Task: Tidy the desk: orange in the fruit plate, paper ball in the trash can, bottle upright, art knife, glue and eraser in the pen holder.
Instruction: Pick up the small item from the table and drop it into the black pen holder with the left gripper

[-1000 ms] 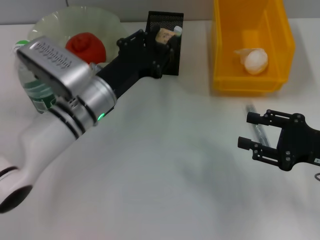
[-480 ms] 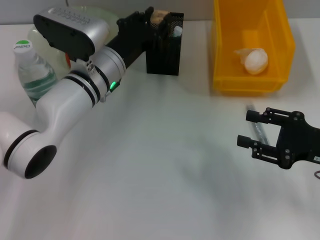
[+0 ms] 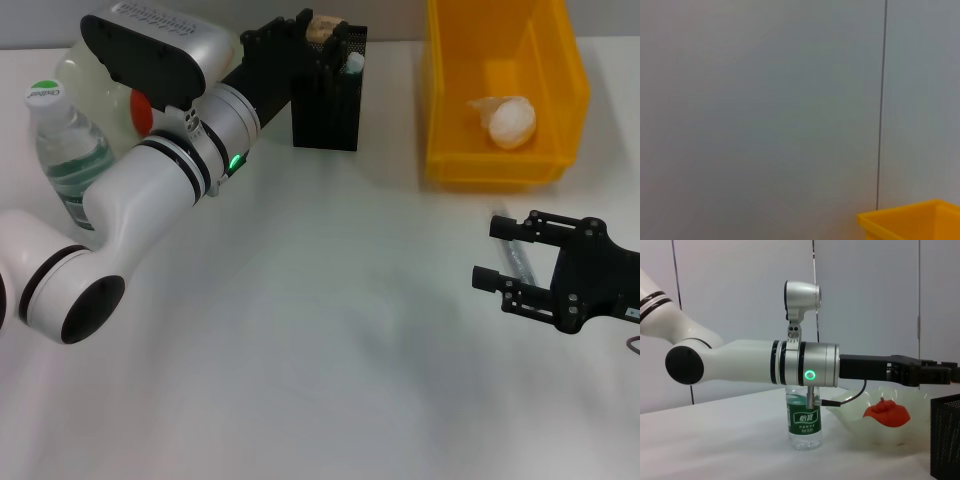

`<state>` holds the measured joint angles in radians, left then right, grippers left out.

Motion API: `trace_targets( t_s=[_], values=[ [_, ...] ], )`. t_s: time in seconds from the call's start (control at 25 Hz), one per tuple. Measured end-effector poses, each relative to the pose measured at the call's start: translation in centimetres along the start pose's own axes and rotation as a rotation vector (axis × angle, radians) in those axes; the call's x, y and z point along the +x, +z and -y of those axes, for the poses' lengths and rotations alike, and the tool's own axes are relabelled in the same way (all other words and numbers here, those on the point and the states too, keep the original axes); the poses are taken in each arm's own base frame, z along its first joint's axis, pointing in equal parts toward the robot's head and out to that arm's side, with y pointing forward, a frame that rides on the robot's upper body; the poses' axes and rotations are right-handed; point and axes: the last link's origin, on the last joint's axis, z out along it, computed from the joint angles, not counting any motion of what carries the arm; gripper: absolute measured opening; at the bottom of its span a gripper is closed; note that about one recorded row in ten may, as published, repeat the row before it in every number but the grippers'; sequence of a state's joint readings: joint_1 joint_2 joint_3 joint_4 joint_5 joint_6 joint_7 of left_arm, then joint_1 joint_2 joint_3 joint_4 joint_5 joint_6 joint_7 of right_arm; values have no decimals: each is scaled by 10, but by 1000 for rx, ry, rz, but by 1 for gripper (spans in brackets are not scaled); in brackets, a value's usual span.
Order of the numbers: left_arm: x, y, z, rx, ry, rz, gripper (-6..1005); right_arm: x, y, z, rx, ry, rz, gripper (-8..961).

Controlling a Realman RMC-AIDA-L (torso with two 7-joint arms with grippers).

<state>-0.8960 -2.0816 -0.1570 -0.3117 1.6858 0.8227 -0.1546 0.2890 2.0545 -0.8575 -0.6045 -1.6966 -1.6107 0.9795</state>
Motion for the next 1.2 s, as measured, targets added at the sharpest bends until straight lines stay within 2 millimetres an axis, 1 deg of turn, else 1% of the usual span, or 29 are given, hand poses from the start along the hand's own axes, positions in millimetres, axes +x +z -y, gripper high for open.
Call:
trace_targets(
  t_s=[0.88, 1.16, 1.2],
  values=[
    [-1, 0, 2, 23, -27, 6, 513, 0, -1, 0, 1, 0, -1, 642],
    [-1, 1, 1, 20, -11, 9, 521, 1, -1, 0, 4, 2, -1, 653],
    [0, 1, 0, 18, -9, 8, 558, 1, -1, 0, 4, 2, -1, 655]
  ],
)
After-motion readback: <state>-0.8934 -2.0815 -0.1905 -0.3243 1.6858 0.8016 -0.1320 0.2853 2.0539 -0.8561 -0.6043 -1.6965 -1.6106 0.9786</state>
